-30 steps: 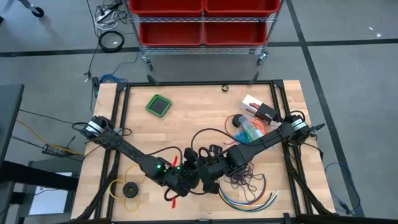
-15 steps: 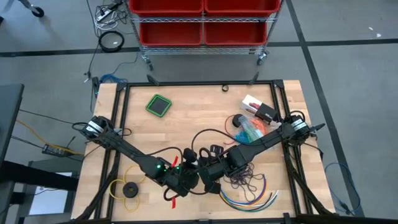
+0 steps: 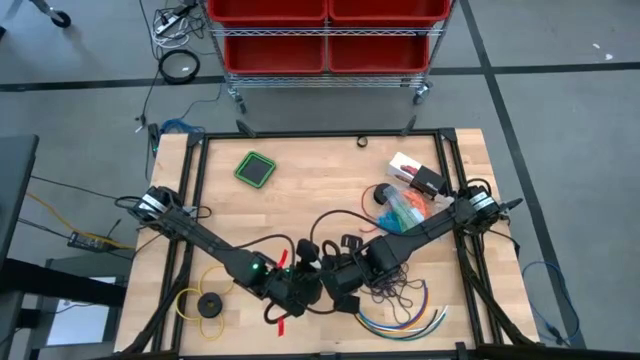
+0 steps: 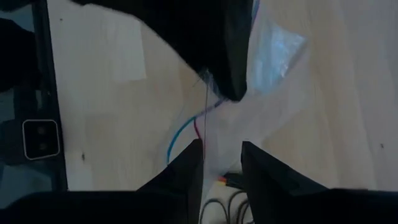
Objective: Sort rubber bands
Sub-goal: Open the transparent zip bag
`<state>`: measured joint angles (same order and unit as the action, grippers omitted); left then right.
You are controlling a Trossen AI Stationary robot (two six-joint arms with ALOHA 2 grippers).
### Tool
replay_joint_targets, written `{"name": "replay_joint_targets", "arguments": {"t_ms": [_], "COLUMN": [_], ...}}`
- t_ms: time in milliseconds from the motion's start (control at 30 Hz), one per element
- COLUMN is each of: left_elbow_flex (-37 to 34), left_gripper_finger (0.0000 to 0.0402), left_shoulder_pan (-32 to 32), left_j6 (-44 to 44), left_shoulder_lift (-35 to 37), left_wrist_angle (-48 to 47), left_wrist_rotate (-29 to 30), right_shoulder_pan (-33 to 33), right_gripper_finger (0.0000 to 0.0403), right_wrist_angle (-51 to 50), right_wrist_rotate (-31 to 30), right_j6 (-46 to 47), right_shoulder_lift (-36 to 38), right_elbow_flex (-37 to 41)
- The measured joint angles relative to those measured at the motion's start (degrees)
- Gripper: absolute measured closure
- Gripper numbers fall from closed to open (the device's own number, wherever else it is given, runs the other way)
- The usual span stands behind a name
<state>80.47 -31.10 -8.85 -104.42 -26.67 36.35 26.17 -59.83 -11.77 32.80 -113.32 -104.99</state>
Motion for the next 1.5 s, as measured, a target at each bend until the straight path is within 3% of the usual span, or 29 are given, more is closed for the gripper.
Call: {"name": "replay_joint_targets", "arguments": {"t_ms": [400, 900, 1500], "left_elbow_flex": [0.0, 0.0, 0.0], "left_gripper_finger": [0.0402, 0.0402, 0.0402], "left_shoulder_pan": [1.3, 2.6, 2.4], "left_j6": [2.5, 3.3, 3.7], "left_shoulder_lift": [0.0, 0.0, 0.1], "left_wrist_angle": [-0.3, 0.0, 0.9], "left_wrist_rotate": [-1.4, 0.0, 0.2], "right_shoulder_pan": [0.2, 0.2, 0.1], "right_gripper_finger": [0.0303, 0.025, 0.0267], "right_wrist_angle": [-1.2, -2.1, -1.1], "right_wrist_rotate": [0.0, 0.7, -4.1], "right_j6": [1.0, 1.9, 1.1], "right_shoulder_lift": [-0.1, -0.2, -0.2], "right_elbow_flex": [0.1, 0.1, 0.2]}}
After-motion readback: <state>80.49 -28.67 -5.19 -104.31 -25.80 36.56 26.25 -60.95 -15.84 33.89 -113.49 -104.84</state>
